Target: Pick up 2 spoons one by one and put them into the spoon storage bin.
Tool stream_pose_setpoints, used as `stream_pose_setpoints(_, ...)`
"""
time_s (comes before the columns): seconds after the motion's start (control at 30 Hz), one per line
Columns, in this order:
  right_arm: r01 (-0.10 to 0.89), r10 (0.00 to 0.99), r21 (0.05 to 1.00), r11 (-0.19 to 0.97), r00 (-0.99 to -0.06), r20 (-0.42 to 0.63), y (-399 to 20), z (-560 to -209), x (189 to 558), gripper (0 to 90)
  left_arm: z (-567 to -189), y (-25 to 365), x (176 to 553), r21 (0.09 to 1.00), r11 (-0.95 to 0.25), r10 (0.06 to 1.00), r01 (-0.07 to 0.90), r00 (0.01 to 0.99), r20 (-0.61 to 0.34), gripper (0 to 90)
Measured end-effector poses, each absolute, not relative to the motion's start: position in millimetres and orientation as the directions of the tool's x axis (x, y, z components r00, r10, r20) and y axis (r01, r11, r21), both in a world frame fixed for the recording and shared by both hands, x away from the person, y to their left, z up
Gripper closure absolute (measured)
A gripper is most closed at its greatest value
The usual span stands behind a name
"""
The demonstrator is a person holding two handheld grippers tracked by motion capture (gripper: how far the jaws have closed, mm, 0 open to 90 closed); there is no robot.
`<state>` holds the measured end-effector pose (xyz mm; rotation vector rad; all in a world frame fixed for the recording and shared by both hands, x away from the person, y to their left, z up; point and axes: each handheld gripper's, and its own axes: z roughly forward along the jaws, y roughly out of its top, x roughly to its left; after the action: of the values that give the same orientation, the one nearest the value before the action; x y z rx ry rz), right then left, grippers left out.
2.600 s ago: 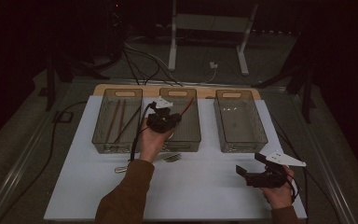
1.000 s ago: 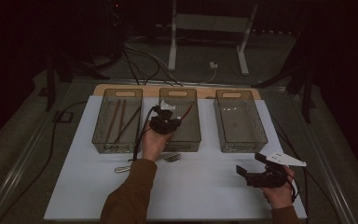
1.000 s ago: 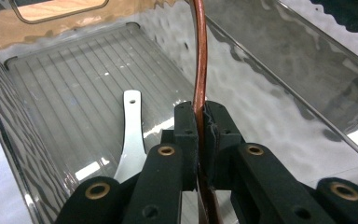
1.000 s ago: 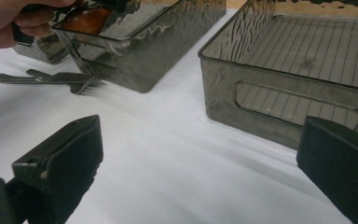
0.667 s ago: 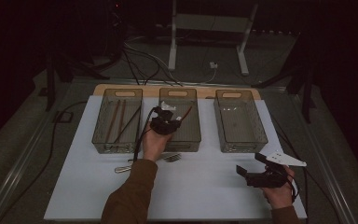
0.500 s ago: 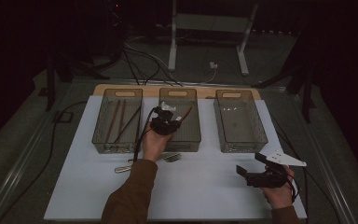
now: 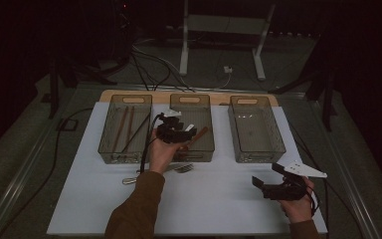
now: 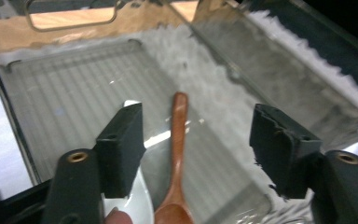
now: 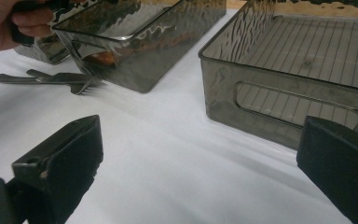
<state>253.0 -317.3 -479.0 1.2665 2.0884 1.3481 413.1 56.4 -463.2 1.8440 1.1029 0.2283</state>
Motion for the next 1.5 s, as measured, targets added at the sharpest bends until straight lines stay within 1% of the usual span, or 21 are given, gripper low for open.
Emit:
stream_pose_setpoints(0.07, 0.492, 0.825, 0.858, 0.147, -0.539, 0.167, -317.2, -478.9, 253.0, 0.3, -460.5, 57.8, 411.9, 0.800, -0.145, 0.772, 0.582, 0.572, -0.276, 25.6)
stream_pose_setpoints(0.17, 0.492, 0.825, 0.858, 0.147, -0.539, 0.167, -317.6, -478.9, 252.9, 0.3, -456.3, 58.7, 407.7, 0.811, -0.153, 0.786, 0.565, 0.567, -0.247, 16.9)
stream_pose_setpoints(0.2, 0.491, 0.826, 0.859, 0.147, -0.539, 0.167, -317.7, -478.8, 252.8, 0.3, -455.2, 59.3, 406.2, 0.813, -0.156, 0.780, 0.560, 0.575, -0.246, 16.6)
stream_pose_setpoints(0.23, 0.492, 0.826, 0.859, 0.146, -0.539, 0.168, -317.8, -478.8, 252.9, 0.3, -454.0, 60.1, 404.8, 0.817, -0.155, 0.776, 0.555, 0.580, -0.246, 14.2)
stream_pose_setpoints(0.37, 0.492, 0.826, 0.859, 0.145, -0.538, 0.168, -317.8, -478.8, 252.7, 0.3, -449.6, 64.2, 401.0, 0.820, -0.165, 0.763, 0.549, 0.598, -0.247, 2.1)
stream_pose_setpoints(0.47, 0.491, 0.826, 0.859, 0.146, -0.538, 0.168, -317.7, -478.9, 252.8, 0.3, -447.6, 67.8, 398.4, 0.822, -0.174, 0.755, 0.543, 0.609, -0.243, 0.8)
stream_pose_setpoints(0.77, 0.492, 0.826, 0.859, 0.144, -0.538, 0.169, -318.1, -479.0, 253.0, 0.3, -444.4, 74.9, 390.9, 0.821, -0.208, 0.737, 0.532, 0.637, -0.226, 0.8)
stream_pose_setpoints(0.83, 0.490, 0.826, 0.860, 0.142, -0.537, 0.170, -318.1, -479.0, 253.1, 0.3, -443.3, 75.3, 389.0, 0.821, -0.225, 0.738, 0.524, 0.642, -0.208, 0.8)
stream_pose_setpoints(1.13, 0.491, 0.827, 0.861, 0.135, -0.534, 0.175, -318.9, -478.8, 252.8, 0.2, -437.9, 74.4, 380.1, 0.839, -0.246, 0.706, 0.485, 0.683, -0.188, 0.8)
stream_pose_setpoints(1.3, 0.489, 0.827, 0.861, 0.137, -0.534, 0.172, -318.5, -478.9, 252.8, 0.3, -434.7, 73.0, 372.6, 0.830, -0.285, 0.692, 0.479, 0.702, -0.167, 0.8)
stream_pose_setpoints(1.4, 0.487, 0.827, 0.863, 0.134, -0.535, 0.174, -318.6, -478.6, 252.5, 0.3, -434.3, 74.0, 367.0, 0.837, -0.305, 0.682, 0.455, 0.718, -0.141, 0.8)
stream_pose_setpoints(1.5, 0.485, 0.828, 0.864, 0.133, -0.533, 0.172, -319.3, -478.4, 252.7, 0.3, -434.5, 77.3, 362.2, 0.841, -0.303, 0.674, 0.448, 0.725, -0.144, 0.8)
